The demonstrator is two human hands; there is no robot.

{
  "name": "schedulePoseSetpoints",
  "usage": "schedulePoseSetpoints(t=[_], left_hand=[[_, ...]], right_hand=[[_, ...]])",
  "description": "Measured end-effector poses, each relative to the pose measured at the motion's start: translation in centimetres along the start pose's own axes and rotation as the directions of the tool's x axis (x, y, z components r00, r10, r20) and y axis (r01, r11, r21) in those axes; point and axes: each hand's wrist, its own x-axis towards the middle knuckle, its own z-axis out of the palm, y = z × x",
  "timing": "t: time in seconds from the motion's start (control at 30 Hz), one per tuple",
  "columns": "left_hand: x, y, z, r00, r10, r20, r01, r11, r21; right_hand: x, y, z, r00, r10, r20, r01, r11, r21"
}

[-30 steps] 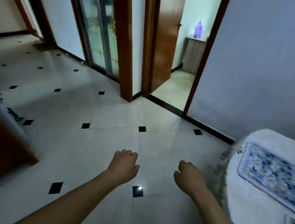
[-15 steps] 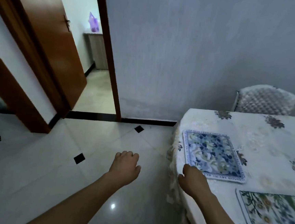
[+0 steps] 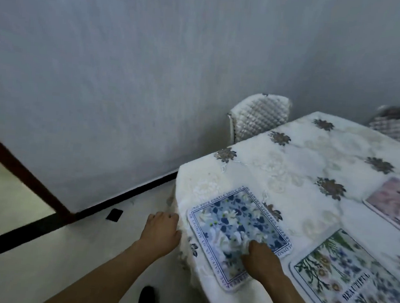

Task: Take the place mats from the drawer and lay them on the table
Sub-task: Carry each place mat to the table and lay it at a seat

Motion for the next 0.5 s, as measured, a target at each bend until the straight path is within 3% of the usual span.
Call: schedulePoseSetpoints(t=[0.1, 0.27, 0.4, 0.5], left_hand=[[6.6, -0.4, 0.6, 0.986, 0.160, 0.053, -0.160, 0.987, -0.005], [14.4, -0.5, 2.5, 0.929, 0.318, 0.190, -0.330, 0.943, 0.034], [17.7, 0.1, 4.2, 0.893, 0.262, 0.366, -0.239, 0.965, -0.107], [19.1, 0.7, 5.3, 0.861, 0.246, 0.445, -0.185, 0.967, -0.177]], right_hand=[[1.6, -0.3, 0.2, 0.974, 0.225, 0.011, -0.225, 0.970, 0.096], [2.0, -1.3, 2.3, 0.846, 0.524, 0.098, -0.532, 0.815, 0.231], [1.4, -2.0, 4.5, 0.722, 0.674, 0.154, -0.669, 0.624, 0.404], [1.4, -2.6, 5.9, 0.643, 0.751, 0.152, -0.668, 0.452, 0.591]])
